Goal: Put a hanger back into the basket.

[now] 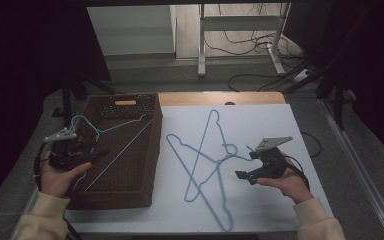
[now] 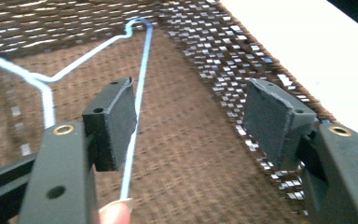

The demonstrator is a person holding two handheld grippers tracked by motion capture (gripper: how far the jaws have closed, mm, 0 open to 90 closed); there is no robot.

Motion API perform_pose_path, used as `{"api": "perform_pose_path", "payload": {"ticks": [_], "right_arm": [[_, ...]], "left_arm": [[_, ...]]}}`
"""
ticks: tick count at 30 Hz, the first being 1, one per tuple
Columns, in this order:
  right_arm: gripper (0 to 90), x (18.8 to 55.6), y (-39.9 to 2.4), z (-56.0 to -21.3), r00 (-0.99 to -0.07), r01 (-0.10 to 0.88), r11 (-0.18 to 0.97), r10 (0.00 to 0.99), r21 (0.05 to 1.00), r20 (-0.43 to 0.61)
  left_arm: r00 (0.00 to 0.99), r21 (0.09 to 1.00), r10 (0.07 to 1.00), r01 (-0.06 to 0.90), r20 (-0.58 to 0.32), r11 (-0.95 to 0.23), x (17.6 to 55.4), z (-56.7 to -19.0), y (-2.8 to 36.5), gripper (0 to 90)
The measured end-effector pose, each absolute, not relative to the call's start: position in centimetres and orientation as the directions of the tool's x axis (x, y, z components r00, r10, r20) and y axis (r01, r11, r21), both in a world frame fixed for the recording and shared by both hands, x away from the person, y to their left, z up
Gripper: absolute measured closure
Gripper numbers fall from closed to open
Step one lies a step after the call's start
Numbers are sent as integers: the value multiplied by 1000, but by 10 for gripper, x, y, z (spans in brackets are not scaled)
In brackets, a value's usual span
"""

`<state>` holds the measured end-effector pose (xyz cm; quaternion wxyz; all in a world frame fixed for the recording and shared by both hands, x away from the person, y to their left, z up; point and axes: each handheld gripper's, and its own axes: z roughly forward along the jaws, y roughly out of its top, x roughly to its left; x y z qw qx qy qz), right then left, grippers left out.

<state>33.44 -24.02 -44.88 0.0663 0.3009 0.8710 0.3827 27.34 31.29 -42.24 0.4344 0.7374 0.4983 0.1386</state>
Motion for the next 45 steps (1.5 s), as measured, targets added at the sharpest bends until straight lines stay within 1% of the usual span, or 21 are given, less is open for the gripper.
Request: {"api": "perform_pose_path", "payload": {"ticks": [6, 10, 12, 20, 27, 30, 36, 41, 45], "right_arm": [[75, 333, -246, -448, -797, 468, 499, 594, 729, 105], [86, 331, -250, -447, -771, 472, 468, 631, 747, 92], [89, 329, -253, -446, -769, 470, 456, 632, 756, 97], [86, 324, -259, -447, -752, 492, 431, 648, 756, 120], [103, 322, -260, -448, -726, 511, 412, 677, 755, 121], [122, 321, -260, -449, -716, 517, 406, 687, 753, 122], [201, 320, -258, -448, -699, 535, 382, 701, 754, 141], [252, 319, -251, -450, -691, 549, 401, 712, 733, 127], [288, 320, -244, -452, -693, 567, 415, 707, 712, 140]], "left_arm": [[532, 788, 818, 591, -218, -174, 265, -420, 285, 307], [570, 784, 797, 581, -201, -218, 260, -421, 266, 271], [588, 788, 786, 568, -189, -236, 257, -422, 259, 268], [625, 794, 758, 550, -184, -261, 255, -423, 242, 247], [627, 793, 757, 549, -183, -262, 255, -421, 239, 242], [631, 796, 754, 545, -183, -264, 255, -420, 238, 242], [639, 791, 747, 547, -182, -276, 255, -419, 233, 242], [647, 785, 740, 550, -184, -286, 256, -420, 229, 241], [650, 780, 738, 552, -182, -294, 256, -422, 227, 241]]}}
